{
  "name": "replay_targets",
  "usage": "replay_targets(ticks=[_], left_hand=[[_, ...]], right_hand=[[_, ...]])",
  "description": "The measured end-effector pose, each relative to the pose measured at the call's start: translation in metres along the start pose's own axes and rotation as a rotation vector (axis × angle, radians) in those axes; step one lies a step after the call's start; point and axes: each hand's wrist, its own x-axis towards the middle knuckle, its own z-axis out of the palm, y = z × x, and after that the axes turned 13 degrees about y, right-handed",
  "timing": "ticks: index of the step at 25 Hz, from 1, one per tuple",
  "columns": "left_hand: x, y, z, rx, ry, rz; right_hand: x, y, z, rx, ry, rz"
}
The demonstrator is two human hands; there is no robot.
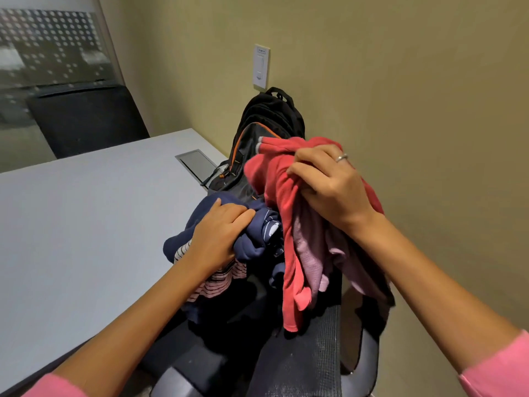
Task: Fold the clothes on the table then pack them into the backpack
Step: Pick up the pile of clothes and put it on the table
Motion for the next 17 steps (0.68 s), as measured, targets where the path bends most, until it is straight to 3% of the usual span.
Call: replay_targets(ticks=[4,11,17], left_hand=[[0.008,-0.022,-0.03,0.087,0.119,0.006],[-0.042,-0.085,-0.109,0.194,0.198,-0.164],[-0.112,-0.163,-0.214,0.244,0.281,-0.332]], right_hand=[[0.029,-0.026,0.047,0.185,-0.003,-0.139],[0.075,-0.104,0.12,0.364,-0.04,-0.062],[0.131,-0.225,0.195,0.472,-0.056,0.036]])
